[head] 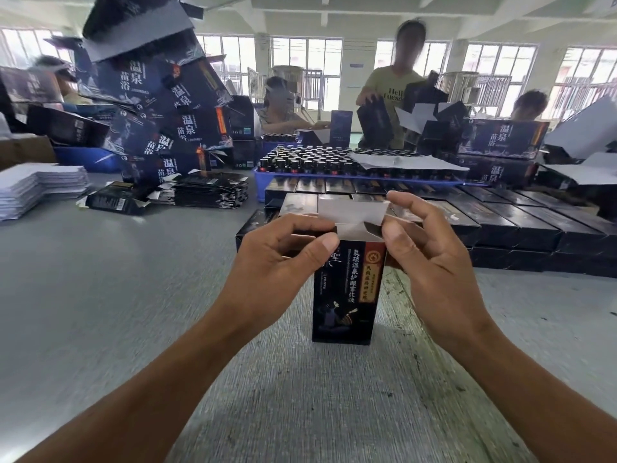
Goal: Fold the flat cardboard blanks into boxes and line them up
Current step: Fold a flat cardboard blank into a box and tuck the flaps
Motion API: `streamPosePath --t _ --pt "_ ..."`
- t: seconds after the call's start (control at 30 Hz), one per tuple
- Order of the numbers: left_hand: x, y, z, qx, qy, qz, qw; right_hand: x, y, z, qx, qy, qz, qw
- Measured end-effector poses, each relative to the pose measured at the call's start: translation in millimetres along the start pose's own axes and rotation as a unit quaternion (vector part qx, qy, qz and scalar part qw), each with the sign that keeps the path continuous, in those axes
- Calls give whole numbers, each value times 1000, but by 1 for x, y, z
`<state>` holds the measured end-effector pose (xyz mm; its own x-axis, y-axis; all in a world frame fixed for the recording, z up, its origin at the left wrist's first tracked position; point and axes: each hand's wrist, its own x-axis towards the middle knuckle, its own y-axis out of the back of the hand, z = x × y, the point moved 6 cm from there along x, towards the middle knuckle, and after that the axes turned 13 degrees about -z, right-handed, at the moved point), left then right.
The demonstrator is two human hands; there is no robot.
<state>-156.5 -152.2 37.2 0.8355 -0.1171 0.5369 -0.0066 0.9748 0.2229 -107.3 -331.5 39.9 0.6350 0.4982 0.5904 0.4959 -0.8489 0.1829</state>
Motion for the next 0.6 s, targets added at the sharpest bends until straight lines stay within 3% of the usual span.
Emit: streamPosePath --t 0.37,0.6 --pt "0 2 -1 -35 10 10 999 1 2 3 -22 8 13 1000" --pt "-1 -1 4 8 -14 -19 1000 0 3 1 -39 7 13 999"
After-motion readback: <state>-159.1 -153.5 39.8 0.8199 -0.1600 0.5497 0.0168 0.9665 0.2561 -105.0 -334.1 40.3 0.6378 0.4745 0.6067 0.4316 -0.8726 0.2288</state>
